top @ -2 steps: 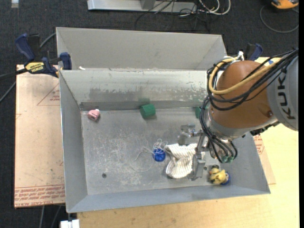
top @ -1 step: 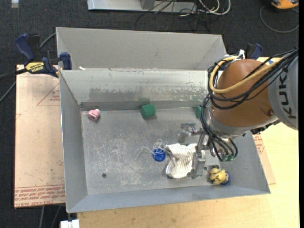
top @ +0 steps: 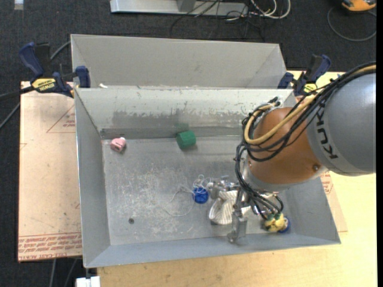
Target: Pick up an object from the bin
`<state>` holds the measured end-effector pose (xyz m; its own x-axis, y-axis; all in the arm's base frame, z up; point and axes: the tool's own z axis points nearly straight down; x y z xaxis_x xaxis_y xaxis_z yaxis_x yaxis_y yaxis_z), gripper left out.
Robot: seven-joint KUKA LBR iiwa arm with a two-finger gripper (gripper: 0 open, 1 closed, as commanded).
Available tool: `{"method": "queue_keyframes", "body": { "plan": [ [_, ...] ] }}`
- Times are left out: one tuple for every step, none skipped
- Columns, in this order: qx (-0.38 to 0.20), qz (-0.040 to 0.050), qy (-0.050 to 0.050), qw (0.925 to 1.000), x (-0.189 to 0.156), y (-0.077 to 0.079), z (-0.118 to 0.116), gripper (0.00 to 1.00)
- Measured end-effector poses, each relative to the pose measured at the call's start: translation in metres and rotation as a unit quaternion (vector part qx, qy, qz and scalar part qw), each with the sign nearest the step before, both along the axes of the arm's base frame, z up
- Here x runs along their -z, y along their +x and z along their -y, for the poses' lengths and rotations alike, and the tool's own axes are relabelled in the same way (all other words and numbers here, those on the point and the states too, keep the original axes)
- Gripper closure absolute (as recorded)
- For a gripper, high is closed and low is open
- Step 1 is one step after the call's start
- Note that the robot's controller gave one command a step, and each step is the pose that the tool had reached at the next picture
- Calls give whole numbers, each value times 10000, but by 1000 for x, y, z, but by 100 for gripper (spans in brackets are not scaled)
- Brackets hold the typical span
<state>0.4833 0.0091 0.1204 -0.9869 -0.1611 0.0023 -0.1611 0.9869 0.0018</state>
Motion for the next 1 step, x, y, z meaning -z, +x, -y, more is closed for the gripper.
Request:
{"method": "queue_keyframes", "body": {
  "plan": [
    [-1122,60,4,9937,48,17,-2,0]
  ]
}}
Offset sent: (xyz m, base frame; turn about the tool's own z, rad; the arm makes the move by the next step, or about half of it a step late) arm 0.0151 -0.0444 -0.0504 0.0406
